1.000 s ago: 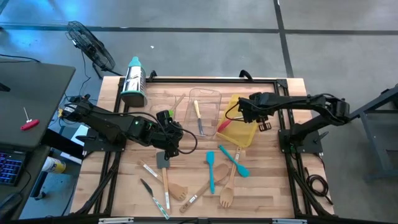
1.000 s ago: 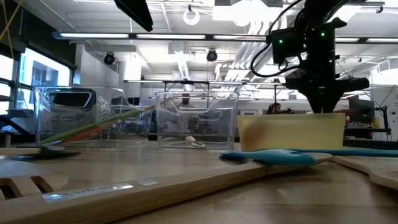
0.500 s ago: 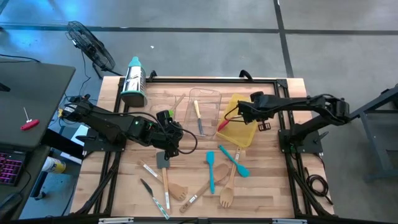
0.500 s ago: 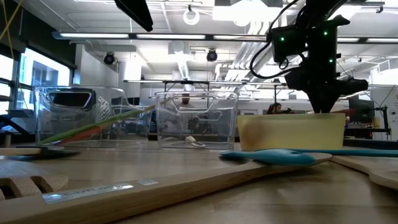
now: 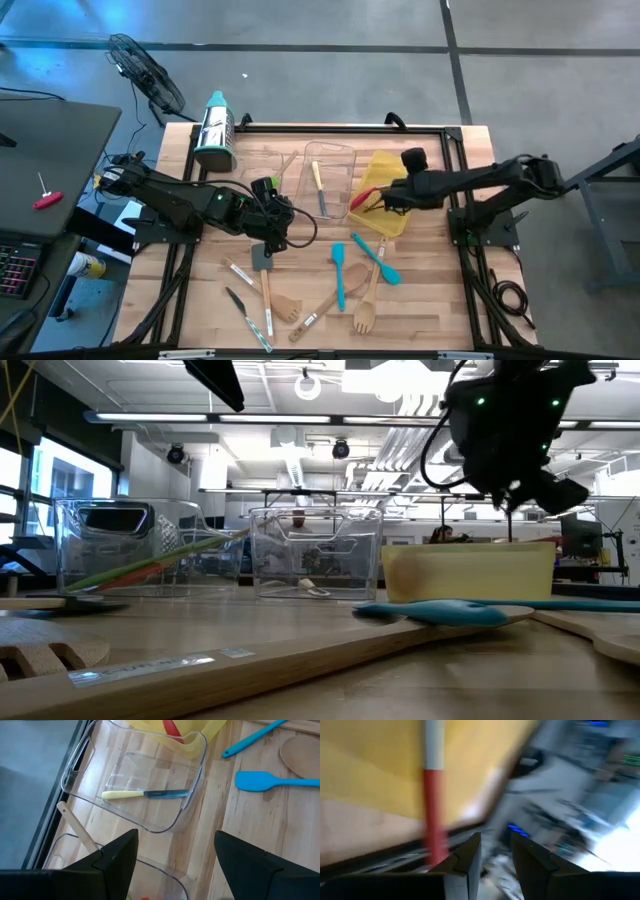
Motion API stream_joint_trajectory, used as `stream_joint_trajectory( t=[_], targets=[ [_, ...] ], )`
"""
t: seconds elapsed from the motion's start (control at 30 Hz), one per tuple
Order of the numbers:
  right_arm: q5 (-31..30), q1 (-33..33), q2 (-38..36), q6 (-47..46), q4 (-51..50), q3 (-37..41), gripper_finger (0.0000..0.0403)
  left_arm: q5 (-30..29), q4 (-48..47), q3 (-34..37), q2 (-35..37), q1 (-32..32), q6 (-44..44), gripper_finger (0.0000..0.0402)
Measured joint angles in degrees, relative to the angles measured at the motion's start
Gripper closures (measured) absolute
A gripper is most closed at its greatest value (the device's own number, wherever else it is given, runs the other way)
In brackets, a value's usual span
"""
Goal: Pick & Place Kitchen Items
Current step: Put the gray spatula into the left transparent bin
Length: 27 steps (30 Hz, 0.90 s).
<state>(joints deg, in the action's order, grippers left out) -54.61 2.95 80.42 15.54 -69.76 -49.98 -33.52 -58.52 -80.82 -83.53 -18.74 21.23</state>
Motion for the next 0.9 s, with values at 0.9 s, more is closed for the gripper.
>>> stream_joint_trajectory(
  t=[0.9],
  targets=[
    [9.15, -33.71, -0.11, -34.83, 42.18, -5.86, 0.0304, 36.34, -8.14, 0.0, 0.0, -3.13, 15.16, 0.0146]
  ],
)
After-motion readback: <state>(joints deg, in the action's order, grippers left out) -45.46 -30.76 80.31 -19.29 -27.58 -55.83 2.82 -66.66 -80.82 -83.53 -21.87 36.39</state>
